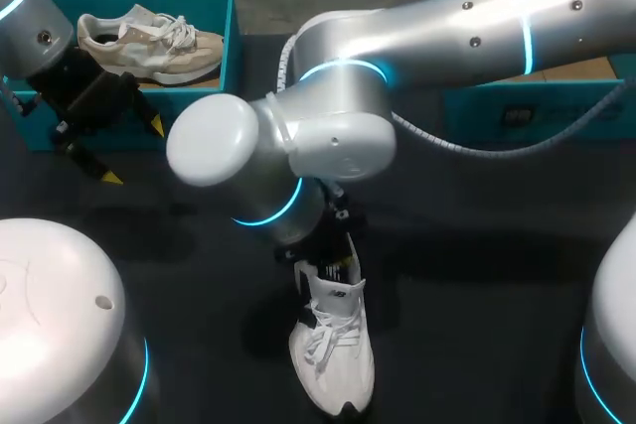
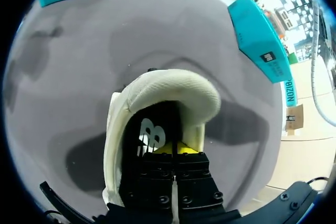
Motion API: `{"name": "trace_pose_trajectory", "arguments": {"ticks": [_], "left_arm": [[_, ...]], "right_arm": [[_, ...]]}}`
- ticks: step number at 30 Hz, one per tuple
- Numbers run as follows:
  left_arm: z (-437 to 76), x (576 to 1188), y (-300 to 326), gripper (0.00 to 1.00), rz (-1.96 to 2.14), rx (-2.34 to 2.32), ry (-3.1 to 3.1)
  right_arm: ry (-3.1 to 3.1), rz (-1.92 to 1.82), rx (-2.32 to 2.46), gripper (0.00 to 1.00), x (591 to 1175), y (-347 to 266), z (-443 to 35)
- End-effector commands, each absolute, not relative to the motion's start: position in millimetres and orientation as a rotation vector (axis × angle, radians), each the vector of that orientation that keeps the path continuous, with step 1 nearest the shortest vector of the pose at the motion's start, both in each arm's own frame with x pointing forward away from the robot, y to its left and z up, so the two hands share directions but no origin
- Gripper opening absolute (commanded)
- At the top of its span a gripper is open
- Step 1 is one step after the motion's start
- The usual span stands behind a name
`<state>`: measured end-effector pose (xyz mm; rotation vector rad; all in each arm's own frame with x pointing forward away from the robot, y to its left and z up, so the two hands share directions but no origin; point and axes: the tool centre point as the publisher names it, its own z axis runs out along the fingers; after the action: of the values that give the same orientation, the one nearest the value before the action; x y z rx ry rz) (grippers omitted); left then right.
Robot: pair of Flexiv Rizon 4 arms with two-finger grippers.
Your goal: Take the shoe out of the shoebox, open the shoe tongue, remove and reinsert the insole, then place the shoe into the shoebox
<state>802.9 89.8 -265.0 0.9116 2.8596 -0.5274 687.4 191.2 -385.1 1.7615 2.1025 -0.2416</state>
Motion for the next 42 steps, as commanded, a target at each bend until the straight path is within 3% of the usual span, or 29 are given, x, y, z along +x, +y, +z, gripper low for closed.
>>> {"name": "trace_pose_trajectory", "arguments": {"ticks": [1,8,21,42], "left_arm": [[-264,803,90,1.00,-0.523,0.913,2.864],[-264,803,90,1.00,-0.523,0.913,2.864],[-264,803,90,1.00,-0.523,0.913,2.864],[-264,803,90,1.00,-0.523,0.913,2.864]], "right_arm": [[1.664,-0.130,2.162,0.00,686,196,-404],[1.719,-0.065,2.192,0.00,687,201,-409],[1.639,0.051,2.142,0.00,683,190,-355],[1.774,0.098,2.303,0.00,694,205,-415]]}}
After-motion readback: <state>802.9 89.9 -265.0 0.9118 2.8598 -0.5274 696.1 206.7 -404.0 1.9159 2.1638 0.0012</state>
